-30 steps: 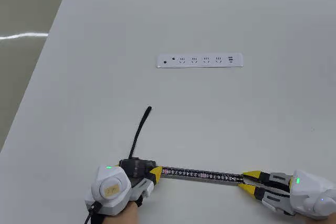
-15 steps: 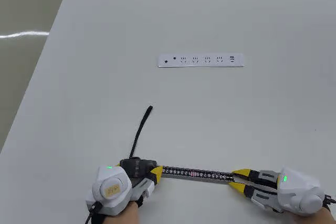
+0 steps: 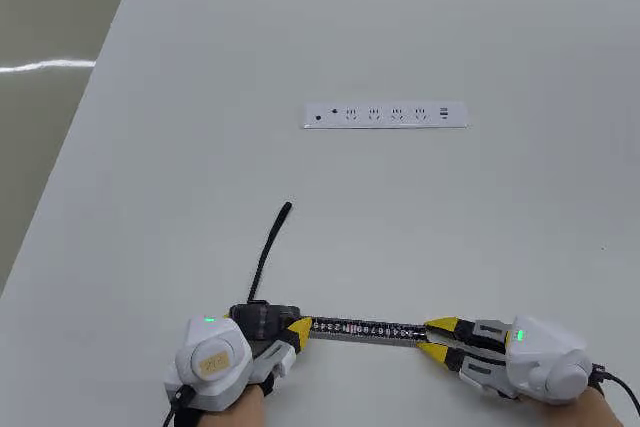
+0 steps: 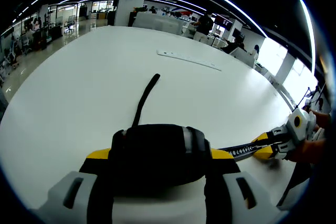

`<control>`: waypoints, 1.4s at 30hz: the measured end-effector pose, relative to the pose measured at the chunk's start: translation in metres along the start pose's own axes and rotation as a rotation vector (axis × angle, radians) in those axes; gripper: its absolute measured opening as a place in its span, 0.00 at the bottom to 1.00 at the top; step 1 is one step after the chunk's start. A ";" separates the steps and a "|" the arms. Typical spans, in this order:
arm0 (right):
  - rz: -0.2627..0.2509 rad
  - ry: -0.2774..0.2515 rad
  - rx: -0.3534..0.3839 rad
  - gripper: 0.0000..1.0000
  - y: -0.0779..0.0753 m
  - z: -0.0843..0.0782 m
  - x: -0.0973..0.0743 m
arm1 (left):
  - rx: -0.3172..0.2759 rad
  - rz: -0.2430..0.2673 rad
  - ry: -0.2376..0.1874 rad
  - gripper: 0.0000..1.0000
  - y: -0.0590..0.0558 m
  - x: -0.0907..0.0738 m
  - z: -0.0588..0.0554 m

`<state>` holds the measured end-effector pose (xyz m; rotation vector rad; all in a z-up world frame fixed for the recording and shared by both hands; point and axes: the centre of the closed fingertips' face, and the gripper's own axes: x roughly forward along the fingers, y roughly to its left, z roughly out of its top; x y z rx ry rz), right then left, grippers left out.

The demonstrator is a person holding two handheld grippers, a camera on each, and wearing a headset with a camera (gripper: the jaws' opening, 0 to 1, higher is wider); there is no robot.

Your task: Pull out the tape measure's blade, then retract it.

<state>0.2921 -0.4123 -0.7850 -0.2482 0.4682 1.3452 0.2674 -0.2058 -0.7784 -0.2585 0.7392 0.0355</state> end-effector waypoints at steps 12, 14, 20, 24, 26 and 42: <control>0.054 0.002 -0.026 0.12 0.009 0.009 0.015 | 0.001 -0.001 0.012 0.67 -0.001 0.000 0.000; 0.052 0.002 -0.033 0.12 0.009 0.010 0.018 | -0.002 -0.001 0.010 0.67 -0.001 0.001 0.000; 0.062 0.005 -0.049 0.12 0.010 0.013 0.025 | -0.008 0.000 0.012 0.67 -0.001 0.000 0.000; 0.068 0.006 -0.055 0.12 0.012 0.016 0.030 | -0.016 -0.001 0.012 0.67 0.000 0.001 0.000; 0.071 0.005 -0.058 0.12 0.014 0.017 0.035 | -0.014 -0.001 0.013 0.67 0.000 0.001 -0.001; 0.093 -0.002 -0.065 0.12 0.021 0.027 0.058 | -0.018 -0.001 0.013 0.67 0.001 0.000 0.000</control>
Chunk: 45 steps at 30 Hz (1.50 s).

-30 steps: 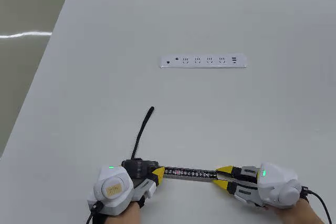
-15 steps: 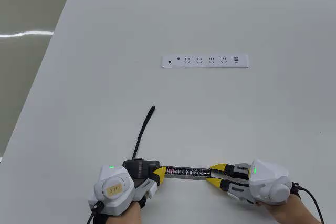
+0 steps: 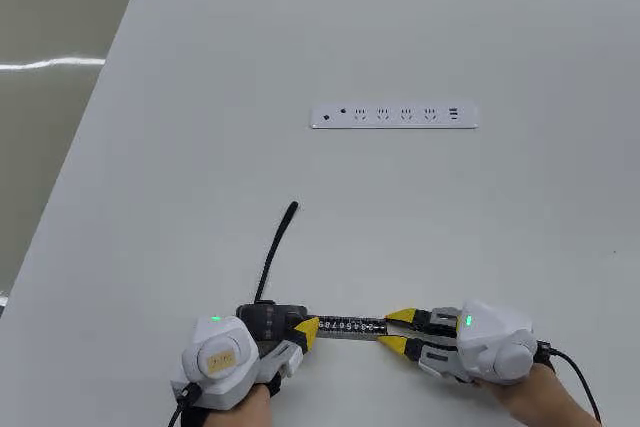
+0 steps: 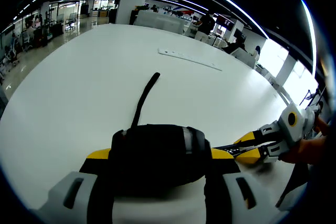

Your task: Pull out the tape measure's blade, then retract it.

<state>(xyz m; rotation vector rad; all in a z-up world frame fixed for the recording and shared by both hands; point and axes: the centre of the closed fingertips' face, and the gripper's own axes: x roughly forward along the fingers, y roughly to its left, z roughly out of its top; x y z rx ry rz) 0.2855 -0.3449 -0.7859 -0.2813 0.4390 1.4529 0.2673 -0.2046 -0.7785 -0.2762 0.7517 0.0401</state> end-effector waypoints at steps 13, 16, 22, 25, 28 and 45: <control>0.047 0.001 -0.043 0.12 0.010 0.010 0.019 | 0.008 -0.002 0.005 0.67 -0.002 0.001 -0.001; 0.054 0.001 -0.047 0.12 0.011 0.011 0.022 | 0.008 -0.002 0.007 0.67 -0.003 0.001 -0.002; 0.069 0.002 -0.065 0.12 0.015 0.016 0.033 | 0.007 -0.001 0.007 0.67 -0.003 0.001 -0.002; 0.073 0.000 -0.065 0.12 0.016 0.017 0.038 | 0.007 -0.001 0.007 0.67 -0.003 0.002 -0.002; 0.076 -0.001 -0.069 0.12 0.016 0.018 0.041 | 0.005 -0.001 0.008 0.67 -0.004 0.002 -0.002; 0.094 -0.004 -0.095 0.12 0.019 0.028 0.060 | -0.017 0.000 0.008 0.67 -0.001 0.003 -0.001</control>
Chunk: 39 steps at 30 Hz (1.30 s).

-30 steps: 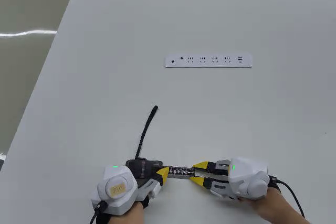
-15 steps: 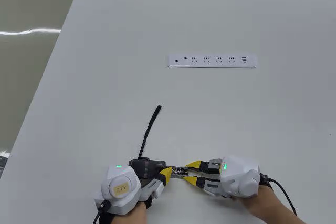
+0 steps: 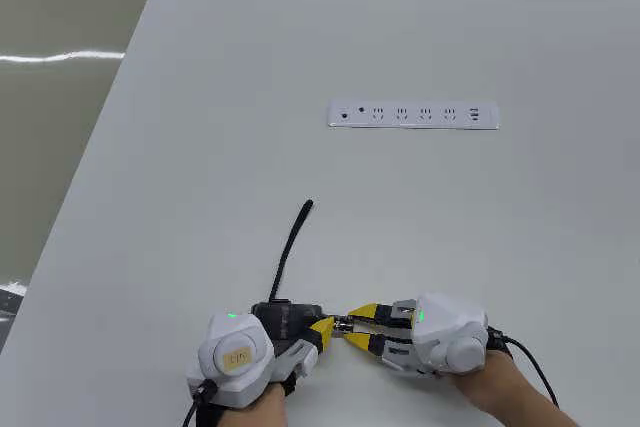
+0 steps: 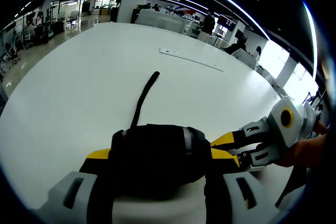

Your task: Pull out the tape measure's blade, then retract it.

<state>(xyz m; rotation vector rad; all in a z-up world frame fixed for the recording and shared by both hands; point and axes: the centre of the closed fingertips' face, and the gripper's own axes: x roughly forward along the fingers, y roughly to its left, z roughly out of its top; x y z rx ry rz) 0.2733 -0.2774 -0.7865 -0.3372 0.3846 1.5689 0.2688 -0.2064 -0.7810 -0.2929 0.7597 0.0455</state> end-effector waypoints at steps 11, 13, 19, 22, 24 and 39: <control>0.011 -0.001 -0.007 0.11 0.001 0.005 0.012 | -0.009 -0.005 0.000 0.67 0.001 0.001 0.000; 0.013 -0.002 -0.011 0.11 0.001 0.006 0.014 | -0.008 -0.007 0.002 0.67 0.001 0.001 0.000; 0.018 -0.003 -0.020 0.11 0.002 0.009 0.021 | -0.008 -0.010 0.006 0.67 0.000 0.001 0.000; 0.020 -0.004 -0.025 0.11 0.002 0.009 0.021 | -0.010 -0.009 0.007 0.67 0.000 0.001 0.000; 0.023 -0.006 -0.026 0.11 0.002 0.009 0.022 | -0.011 -0.010 0.007 0.67 0.000 0.001 0.000; 0.026 -0.002 -0.041 0.12 0.004 0.010 0.025 | -0.011 -0.008 0.008 0.67 0.000 0.001 -0.001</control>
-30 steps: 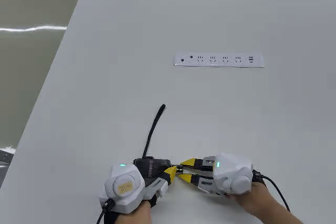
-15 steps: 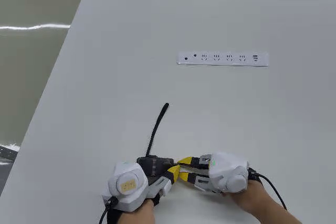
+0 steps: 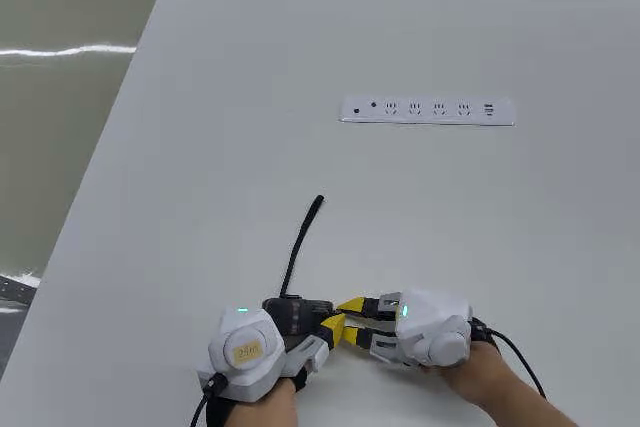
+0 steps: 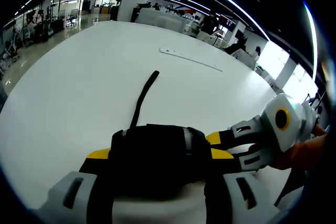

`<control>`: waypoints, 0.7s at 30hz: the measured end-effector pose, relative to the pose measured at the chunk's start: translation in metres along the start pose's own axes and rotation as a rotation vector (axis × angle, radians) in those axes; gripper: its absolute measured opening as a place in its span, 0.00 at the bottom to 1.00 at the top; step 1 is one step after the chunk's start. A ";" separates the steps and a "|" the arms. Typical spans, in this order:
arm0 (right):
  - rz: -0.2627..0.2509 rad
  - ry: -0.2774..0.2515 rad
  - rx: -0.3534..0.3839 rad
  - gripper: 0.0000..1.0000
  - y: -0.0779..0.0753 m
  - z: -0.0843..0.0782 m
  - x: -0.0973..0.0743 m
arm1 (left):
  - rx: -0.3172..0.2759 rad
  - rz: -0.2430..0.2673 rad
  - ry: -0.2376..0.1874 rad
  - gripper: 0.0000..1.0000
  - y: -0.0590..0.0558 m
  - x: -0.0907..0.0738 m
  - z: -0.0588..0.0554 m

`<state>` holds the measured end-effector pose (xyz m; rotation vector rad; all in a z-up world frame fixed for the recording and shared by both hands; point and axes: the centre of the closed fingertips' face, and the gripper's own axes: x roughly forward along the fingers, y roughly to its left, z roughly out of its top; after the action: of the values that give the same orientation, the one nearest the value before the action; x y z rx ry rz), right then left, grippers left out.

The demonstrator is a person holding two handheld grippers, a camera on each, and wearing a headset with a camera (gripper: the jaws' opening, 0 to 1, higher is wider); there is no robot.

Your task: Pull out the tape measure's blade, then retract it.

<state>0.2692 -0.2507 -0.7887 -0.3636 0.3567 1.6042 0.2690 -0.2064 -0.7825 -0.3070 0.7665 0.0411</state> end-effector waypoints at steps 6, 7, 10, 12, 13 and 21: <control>-0.008 -0.005 0.012 0.13 -0.001 0.000 0.000 | 0.000 0.000 0.001 0.68 0.000 0.000 0.000; -0.009 -0.004 0.019 0.13 -0.001 0.000 0.000 | 0.001 0.000 0.001 0.68 0.000 0.000 0.001; -0.009 -0.006 0.049 0.13 -0.001 0.000 0.000 | 0.004 0.003 0.005 0.68 0.000 0.001 0.000; -0.010 -0.003 0.039 0.14 -0.001 0.000 0.000 | 0.007 -0.001 0.009 0.69 0.000 0.000 0.001; -0.010 0.000 0.039 0.14 0.000 0.001 0.000 | 0.010 -0.001 0.011 0.69 0.000 0.000 0.001; -0.013 0.006 0.037 0.14 0.000 0.000 0.000 | 0.035 -0.001 0.010 0.69 -0.001 0.000 0.001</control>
<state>0.2692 -0.2508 -0.7884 -0.3413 0.3872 1.5817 0.2698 -0.2069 -0.7813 -0.2743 0.7760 0.0252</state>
